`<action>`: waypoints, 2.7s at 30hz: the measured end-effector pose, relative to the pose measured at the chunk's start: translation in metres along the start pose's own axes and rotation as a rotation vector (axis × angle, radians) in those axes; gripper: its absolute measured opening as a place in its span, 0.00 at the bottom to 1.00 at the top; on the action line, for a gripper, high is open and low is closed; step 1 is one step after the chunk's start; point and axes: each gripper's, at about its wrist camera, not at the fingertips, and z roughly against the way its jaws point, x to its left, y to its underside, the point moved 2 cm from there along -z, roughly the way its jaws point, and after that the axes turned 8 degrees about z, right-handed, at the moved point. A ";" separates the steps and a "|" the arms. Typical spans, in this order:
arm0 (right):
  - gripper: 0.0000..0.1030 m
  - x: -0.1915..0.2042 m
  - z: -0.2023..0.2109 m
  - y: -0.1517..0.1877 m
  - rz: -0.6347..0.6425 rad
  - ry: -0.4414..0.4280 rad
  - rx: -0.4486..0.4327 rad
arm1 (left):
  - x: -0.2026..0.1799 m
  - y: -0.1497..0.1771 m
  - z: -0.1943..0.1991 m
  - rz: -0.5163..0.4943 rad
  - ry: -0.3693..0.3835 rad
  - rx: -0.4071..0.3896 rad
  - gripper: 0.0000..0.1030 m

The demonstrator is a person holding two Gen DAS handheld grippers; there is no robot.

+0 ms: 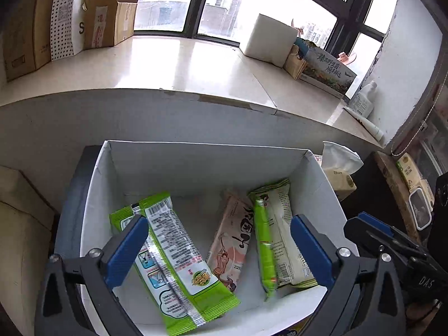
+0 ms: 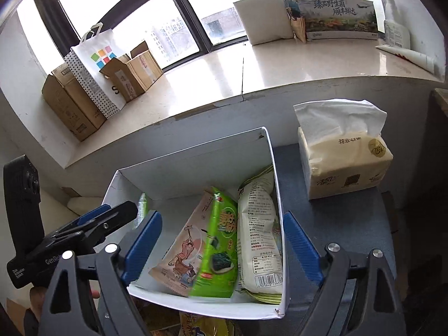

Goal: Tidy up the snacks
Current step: 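Lower the green stick into the box with right while left drops the dango packet in, then grasp the grey chip bag with the right gripper and lift it, then grasp the yellow chip bag with the left gripper while right holds the grey bag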

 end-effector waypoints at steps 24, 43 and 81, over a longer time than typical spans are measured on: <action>1.00 0.038 0.154 0.127 0.144 -0.005 -0.229 | 0.025 0.153 0.190 -0.133 0.056 -0.203 1.00; 1.00 0.088 0.075 0.255 0.313 0.089 0.125 | 0.031 0.245 0.165 -0.136 0.021 -0.048 1.00; 0.80 0.021 0.150 0.241 0.074 0.039 0.021 | -0.037 0.228 0.114 -0.252 0.076 0.012 1.00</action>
